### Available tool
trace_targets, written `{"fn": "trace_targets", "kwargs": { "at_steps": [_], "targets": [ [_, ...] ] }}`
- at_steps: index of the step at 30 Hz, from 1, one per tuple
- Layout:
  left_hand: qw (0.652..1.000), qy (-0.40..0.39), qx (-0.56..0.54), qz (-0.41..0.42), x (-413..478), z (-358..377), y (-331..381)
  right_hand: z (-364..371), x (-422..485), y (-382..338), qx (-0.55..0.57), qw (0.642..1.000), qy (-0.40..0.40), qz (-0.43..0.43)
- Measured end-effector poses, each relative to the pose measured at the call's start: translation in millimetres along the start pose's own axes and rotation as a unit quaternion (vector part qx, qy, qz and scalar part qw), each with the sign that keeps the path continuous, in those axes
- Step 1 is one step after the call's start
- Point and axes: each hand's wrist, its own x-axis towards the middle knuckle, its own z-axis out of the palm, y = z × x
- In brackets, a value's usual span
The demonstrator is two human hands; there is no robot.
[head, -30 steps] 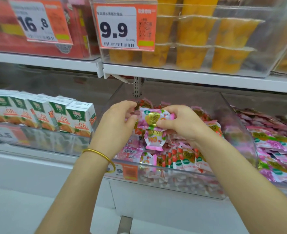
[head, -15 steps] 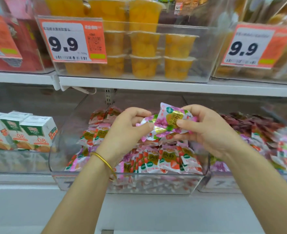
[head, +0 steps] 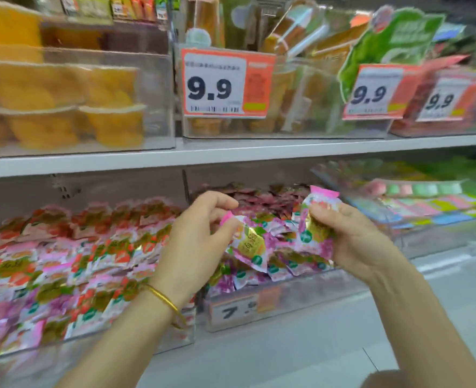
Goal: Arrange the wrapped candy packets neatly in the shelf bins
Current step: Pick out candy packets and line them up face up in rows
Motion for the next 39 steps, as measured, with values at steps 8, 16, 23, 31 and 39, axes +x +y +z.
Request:
{"fn": "trace_targets", "kwargs": {
  "at_steps": [8,16,23,31,39],
  "targets": [
    [0.997,-0.052,-0.028,-0.044,35.6,62.4,13.4,-20.7,6.6,5.0,-0.193,0.981,-0.007,-0.007],
    [0.940,-0.159,0.303,-0.001,45.4,70.0,-27.1,-45.9,50.5,22.2,-0.236,0.939,0.245,-0.042],
    [0.920,-0.178,0.348,-0.023,63.6,65.8,-33.0,-13.1,153.2,-10.8,-0.343,0.908,0.239,0.004],
    [0.906,-0.201,0.370,-0.041,65.8,71.4,-35.8,-39.0,133.7,-5.0,-0.270,0.926,0.262,0.018],
    [0.878,-0.254,0.404,0.022,61.9,80.0,-36.6,-45.9,115.2,-7.6,-0.469,0.865,0.177,-0.002]
  ]
}}
